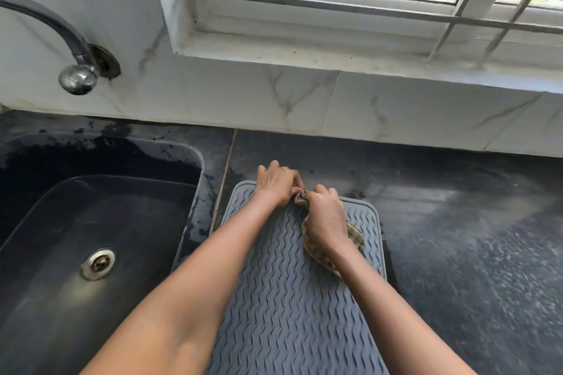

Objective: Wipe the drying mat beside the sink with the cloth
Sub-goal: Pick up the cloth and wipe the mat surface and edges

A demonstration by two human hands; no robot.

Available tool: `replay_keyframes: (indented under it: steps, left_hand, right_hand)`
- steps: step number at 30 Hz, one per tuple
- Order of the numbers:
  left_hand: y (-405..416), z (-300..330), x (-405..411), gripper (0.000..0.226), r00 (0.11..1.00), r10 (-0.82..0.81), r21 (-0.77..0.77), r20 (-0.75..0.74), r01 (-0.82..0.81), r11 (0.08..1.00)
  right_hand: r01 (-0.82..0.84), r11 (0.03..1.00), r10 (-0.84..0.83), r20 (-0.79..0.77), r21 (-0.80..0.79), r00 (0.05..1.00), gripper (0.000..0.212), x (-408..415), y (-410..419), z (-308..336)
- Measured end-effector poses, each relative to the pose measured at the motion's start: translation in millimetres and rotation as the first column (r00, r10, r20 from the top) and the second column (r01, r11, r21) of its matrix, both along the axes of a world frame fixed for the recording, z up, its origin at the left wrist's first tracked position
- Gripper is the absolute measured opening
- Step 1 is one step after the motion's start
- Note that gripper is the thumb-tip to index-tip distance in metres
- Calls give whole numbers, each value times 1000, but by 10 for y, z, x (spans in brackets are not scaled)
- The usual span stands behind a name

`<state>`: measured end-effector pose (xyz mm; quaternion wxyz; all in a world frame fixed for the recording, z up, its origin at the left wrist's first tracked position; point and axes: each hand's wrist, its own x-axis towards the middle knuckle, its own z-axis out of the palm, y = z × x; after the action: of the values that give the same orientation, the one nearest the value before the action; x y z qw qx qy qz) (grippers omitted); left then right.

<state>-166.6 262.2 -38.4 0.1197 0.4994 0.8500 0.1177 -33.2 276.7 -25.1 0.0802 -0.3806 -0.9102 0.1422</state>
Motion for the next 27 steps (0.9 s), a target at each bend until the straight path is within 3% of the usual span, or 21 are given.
replay_keyframes:
  steps: [9, 13, 16, 20, 27]
  left_hand:
    - [27, -112, 59, 19, 987, -41, 46, -157, 49, 998]
    - [24, -126, 91, 19, 988, -33, 72, -149, 44, 996]
    - [43, -105, 63, 17, 991, -36, 34, -127, 41, 999]
    - [65, -95, 40, 16, 995, -40, 4, -88, 40, 999]
    - [4, -136, 135, 21, 983, -53, 78, -178, 67, 995]
  right_hand:
    - [-159, 986, 161, 51, -43, 986, 33, 347, -359, 49]
    - [-246, 956, 274, 185, -159, 944, 27, 329, -311, 216]
    - [-199, 965, 222, 132, -170, 966, 27, 178, -108, 304]
    - [-119, 993, 119, 34, -10, 992, 29, 80, -130, 194]
    - [-137, 985, 140, 20, -107, 990, 30, 468, -582, 62]
